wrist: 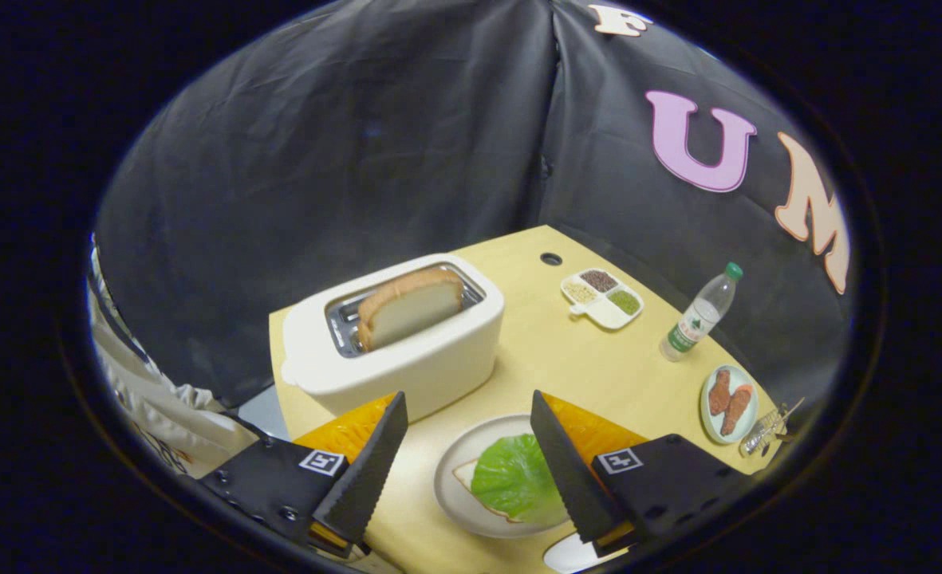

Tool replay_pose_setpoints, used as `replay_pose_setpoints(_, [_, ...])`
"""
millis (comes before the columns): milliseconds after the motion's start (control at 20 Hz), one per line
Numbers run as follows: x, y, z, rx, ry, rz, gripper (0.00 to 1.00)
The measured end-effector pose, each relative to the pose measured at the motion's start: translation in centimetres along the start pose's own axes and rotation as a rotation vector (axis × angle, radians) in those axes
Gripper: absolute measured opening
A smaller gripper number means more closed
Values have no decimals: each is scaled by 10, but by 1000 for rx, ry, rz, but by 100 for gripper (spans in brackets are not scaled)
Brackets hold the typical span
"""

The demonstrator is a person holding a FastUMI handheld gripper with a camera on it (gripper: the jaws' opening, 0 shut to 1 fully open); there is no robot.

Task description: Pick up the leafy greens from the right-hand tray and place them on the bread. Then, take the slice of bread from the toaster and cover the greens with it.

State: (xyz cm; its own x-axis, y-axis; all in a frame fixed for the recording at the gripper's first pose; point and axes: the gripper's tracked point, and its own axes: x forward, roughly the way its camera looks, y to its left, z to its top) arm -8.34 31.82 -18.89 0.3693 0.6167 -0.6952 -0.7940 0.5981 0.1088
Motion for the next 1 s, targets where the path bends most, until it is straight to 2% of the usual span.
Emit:
replay_pose_setpoints(400, [17,38,51,76,-27,73,99])
replay_pose_setpoints(1000, [67,42,60,250,51,35,96])
